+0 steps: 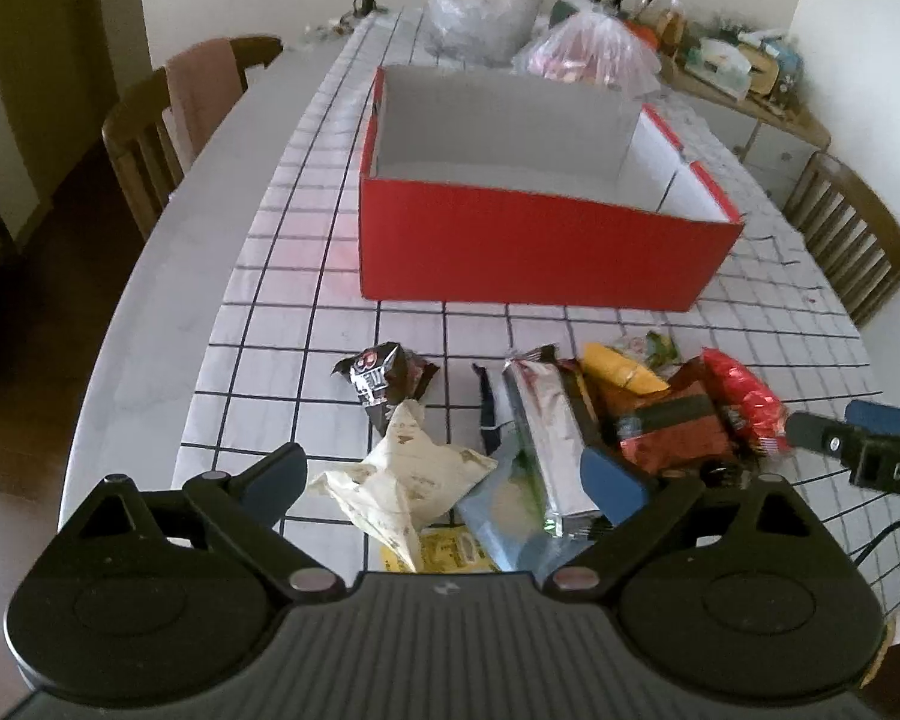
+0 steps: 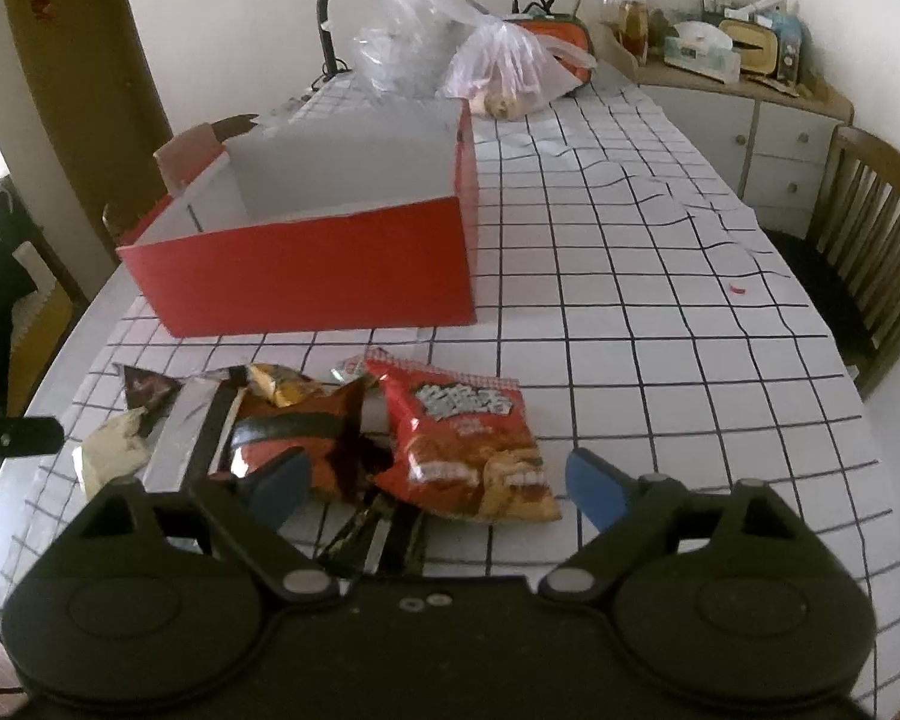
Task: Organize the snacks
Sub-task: 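Grasp the cream pastry with the left gripper while the right grasps the red chip bag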
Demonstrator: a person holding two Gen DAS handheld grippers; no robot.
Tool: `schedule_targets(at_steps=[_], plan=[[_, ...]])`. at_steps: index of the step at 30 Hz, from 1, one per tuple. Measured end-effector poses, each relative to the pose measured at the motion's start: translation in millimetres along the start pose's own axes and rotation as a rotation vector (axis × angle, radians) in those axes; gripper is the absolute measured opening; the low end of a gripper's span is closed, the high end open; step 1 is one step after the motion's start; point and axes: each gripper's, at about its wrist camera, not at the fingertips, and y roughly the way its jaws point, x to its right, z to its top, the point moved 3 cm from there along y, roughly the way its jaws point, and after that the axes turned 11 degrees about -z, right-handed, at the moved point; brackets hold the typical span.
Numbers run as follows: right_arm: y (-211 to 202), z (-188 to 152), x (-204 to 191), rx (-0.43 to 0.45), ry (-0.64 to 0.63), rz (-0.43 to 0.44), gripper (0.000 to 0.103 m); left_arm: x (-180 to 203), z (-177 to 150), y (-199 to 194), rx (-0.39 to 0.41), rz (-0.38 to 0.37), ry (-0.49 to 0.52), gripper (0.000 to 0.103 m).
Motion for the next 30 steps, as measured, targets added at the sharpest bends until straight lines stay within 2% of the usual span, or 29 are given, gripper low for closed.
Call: schedule_targets(at_steps=[6,10,15,17,23,26,30], plan=[[39,12,11,-0.083,0.02,-0.001,0.09,-22,5,26,-0.076,-0.027,-0.062,0.093],[60,14,23,-0.164,0.065,0.036,0.09,-37,5,40,-0.123,-0.048,-0.126,0.088],[78,11,30,-0.249,0.112,0.097,0.09,-50,3,53,-0.164,-0.086,-0.206,0.088],[81,10,29,-0.262,0.123,0.11,0.09,-54,2,58,-0.174,-0.1,-0.236,0.088],[86,11,25,-0.272,0.122,0.14,0.092,-62,-4,67,-0.207,-0.121,-0.316,0.078],[87,12,24,-0.272,0.122,0.151,0.087,-64,-5,67,-0.207,-0.131,-0.336,0.075],[86,12,21,-0.268,0.12,0.16,0.076,-65,-6,68,-0.207,-0.134,-0.354,0.064]])
